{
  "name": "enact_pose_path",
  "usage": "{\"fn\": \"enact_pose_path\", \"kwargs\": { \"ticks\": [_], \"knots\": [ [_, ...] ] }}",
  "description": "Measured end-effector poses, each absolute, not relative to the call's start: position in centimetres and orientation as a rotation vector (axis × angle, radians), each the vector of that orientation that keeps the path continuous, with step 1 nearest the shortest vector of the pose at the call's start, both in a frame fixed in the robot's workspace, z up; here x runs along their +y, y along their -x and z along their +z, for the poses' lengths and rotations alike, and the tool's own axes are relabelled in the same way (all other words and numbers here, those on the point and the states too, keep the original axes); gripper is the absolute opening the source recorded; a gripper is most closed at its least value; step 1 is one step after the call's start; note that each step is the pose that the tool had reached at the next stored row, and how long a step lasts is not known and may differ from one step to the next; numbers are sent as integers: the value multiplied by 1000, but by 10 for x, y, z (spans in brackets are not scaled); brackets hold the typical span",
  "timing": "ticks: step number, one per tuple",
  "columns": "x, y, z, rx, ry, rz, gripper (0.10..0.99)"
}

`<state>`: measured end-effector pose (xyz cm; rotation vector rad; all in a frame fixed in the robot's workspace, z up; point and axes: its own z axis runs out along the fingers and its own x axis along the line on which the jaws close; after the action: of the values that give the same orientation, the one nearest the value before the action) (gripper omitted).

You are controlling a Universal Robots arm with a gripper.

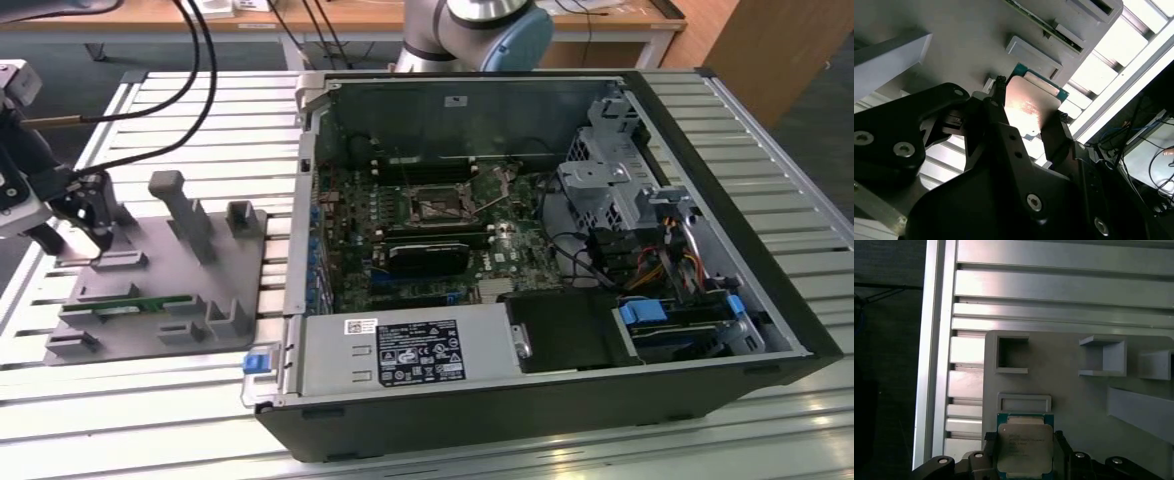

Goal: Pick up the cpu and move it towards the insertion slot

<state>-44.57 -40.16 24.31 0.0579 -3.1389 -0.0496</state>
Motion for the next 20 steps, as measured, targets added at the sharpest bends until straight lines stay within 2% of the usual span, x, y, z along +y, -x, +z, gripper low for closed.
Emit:
{"fn": "enact_pose_path", "kwargs": {
  "ticks": [20],
  "knots": [
    [-401, 446, 263, -3139, -58, -50, 533]
  ]
}}
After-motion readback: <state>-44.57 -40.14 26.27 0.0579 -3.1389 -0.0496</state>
